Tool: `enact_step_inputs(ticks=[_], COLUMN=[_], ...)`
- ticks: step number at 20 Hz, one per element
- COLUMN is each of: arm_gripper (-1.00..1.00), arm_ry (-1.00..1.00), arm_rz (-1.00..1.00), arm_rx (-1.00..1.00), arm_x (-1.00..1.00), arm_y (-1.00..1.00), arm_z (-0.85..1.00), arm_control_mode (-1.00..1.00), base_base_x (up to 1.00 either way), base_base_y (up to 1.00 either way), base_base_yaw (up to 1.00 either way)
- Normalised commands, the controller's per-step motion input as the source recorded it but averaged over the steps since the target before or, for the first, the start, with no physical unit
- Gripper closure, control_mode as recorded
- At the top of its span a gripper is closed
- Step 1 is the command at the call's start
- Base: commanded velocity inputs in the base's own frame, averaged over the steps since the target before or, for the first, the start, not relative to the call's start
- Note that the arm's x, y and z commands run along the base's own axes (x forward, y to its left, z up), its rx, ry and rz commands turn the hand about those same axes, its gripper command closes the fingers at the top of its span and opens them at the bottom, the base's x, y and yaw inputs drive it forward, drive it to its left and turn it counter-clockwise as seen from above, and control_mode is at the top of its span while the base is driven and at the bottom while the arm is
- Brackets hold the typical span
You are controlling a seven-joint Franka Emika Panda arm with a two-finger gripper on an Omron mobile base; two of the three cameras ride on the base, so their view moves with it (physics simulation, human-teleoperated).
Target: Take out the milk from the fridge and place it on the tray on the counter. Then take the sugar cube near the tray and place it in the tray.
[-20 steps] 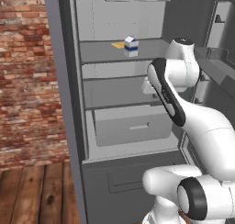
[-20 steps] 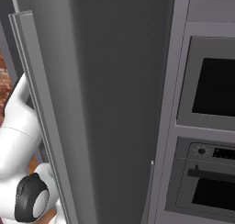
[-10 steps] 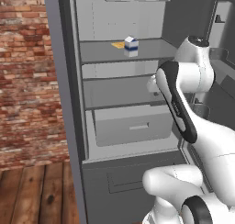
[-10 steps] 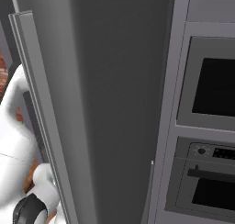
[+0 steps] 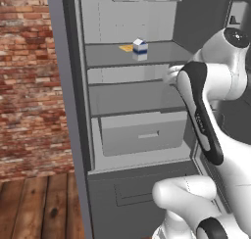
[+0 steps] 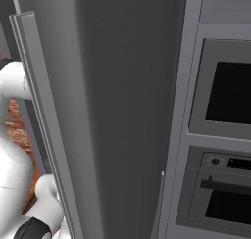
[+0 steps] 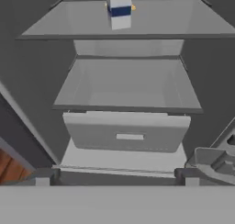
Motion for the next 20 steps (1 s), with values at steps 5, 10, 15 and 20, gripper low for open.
enact_step_inputs(ticks=[5, 10, 15, 20], arm_gripper=[-1.0, -1.0, -1.0, -1.0], arm_ry=[-0.09, -0.01, -0.04, 0.0], arm_rz=[0.0, 0.0, 0.0, 0.01], arm_rx=[-0.02, -0.08, -0.07, 0.0], arm_x=[0.0, 0.02, 0.09, 0.2], arm_y=[0.09, 0.19, 0.1, 0.0], arm_z=[0.62, 0.57, 0.22, 0.0], arm_control_mode=[-1.0, -1.0, -1.0, -1.0], base_base_x=[0.0, 0.0, 0.0, 0.0], base_base_y=[0.0, 0.0, 0.0, 0.0], base_base_yaw=[0.0, 0.0, 0.0, 0.0])
